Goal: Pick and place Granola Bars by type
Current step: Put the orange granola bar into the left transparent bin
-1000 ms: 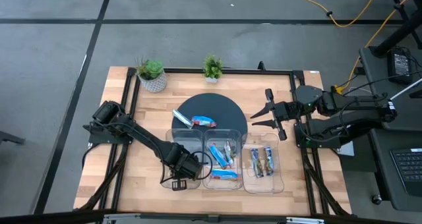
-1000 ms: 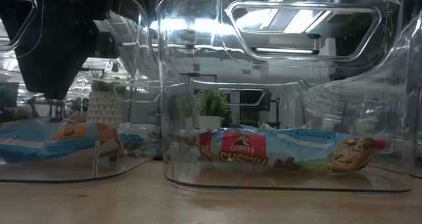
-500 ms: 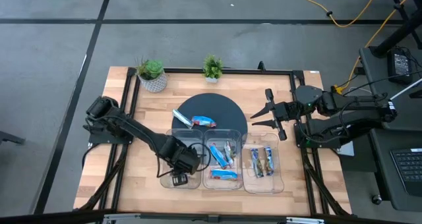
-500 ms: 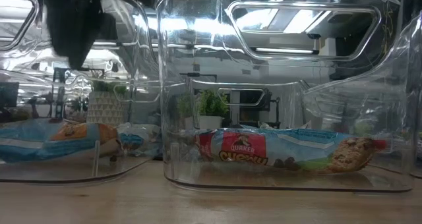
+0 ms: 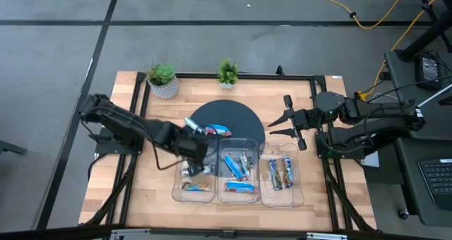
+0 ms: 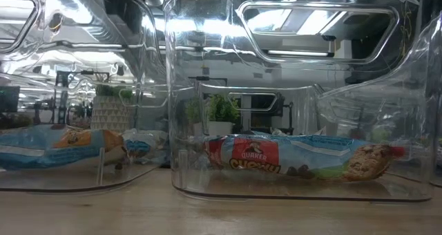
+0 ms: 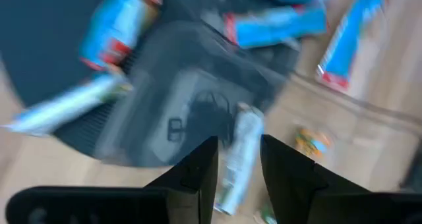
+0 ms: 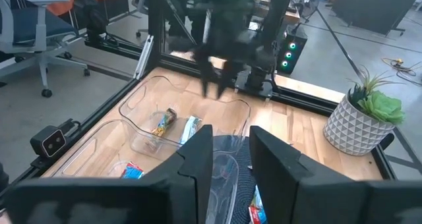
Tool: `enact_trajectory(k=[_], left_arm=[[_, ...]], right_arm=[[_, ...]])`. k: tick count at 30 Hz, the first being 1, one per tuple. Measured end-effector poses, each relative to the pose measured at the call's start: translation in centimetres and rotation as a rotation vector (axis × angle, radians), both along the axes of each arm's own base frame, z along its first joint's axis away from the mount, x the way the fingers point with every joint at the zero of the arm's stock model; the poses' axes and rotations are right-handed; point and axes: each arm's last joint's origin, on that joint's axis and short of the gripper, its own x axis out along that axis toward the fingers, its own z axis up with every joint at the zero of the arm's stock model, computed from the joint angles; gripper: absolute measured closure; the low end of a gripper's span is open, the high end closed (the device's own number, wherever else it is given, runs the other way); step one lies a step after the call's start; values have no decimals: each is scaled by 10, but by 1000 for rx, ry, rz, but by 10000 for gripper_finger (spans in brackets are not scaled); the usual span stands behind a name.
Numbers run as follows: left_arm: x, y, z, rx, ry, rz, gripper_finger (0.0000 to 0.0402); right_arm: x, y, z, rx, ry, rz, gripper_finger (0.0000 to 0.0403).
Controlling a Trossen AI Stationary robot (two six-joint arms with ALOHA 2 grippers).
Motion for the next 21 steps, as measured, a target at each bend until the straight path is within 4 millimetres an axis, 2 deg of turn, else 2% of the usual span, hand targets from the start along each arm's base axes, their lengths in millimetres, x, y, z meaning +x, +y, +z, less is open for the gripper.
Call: enact_trajectory(k=[10,15,21], left_arm=[[-31,58,40,141,-77,63,304],[-43,80,48,183,-45,1,300],[-49,102,47,234,40,-112,293]], right_arm=[[2,0,-1,1,7,-9,299],[3,-1,-1,23,14,-50,299],[3,-2,-2,81,28,-113,299]])
